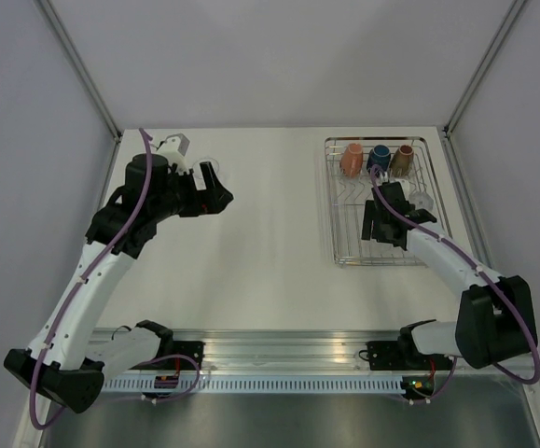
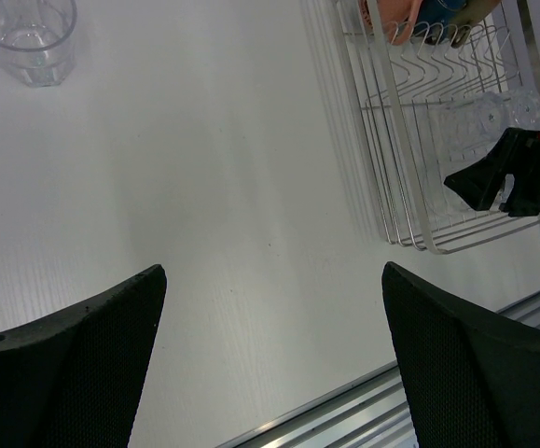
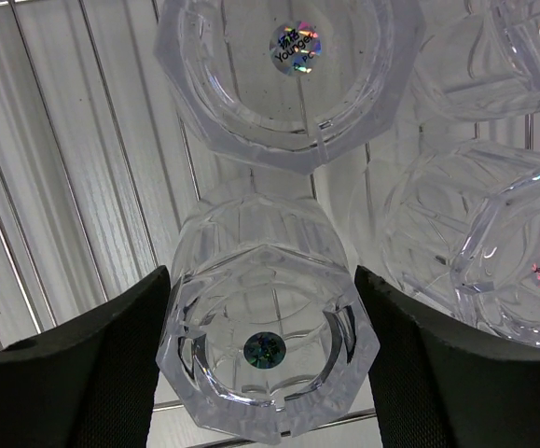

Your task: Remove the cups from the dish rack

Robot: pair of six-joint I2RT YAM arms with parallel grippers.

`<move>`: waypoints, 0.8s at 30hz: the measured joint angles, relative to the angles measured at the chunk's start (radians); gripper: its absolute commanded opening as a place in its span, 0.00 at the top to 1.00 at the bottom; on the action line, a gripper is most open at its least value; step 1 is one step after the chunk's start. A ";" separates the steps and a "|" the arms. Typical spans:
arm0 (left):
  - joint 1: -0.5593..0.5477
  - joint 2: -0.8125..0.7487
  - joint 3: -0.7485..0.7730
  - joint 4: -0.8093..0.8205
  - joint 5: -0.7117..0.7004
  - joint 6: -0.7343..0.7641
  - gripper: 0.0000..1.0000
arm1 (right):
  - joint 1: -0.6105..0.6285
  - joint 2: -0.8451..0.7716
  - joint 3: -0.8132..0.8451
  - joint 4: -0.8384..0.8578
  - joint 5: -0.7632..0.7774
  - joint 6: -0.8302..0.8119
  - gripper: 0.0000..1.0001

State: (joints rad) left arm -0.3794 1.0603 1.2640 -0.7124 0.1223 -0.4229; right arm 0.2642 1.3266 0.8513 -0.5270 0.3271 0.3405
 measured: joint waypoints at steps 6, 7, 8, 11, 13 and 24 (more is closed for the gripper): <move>0.000 0.002 -0.005 0.000 0.019 0.000 0.01 | 0.000 -0.049 0.005 -0.037 -0.015 -0.003 0.57; 0.000 0.003 -0.005 0.000 0.021 0.000 0.01 | 0.000 -0.063 0.011 -0.049 -0.016 -0.004 0.57; 0.000 0.005 -0.005 0.002 0.025 0.000 0.01 | 0.000 -0.077 0.022 -0.065 -0.019 -0.005 0.57; -0.001 0.011 -0.015 0.015 0.053 0.000 0.01 | 0.000 -0.114 0.070 -0.099 -0.034 -0.008 0.58; -0.001 0.014 -0.032 0.034 0.087 0.000 0.01 | 0.000 -0.142 0.114 -0.124 -0.047 -0.014 0.58; -0.003 0.029 -0.222 0.454 0.517 -0.168 0.01 | -0.001 -0.319 0.219 -0.045 -0.457 -0.031 0.60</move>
State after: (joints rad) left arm -0.3820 1.0893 1.0424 -0.2588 0.6392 -0.5907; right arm 0.2634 1.0080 1.0706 -0.5716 -0.1303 0.3099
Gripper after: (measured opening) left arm 0.991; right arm 0.781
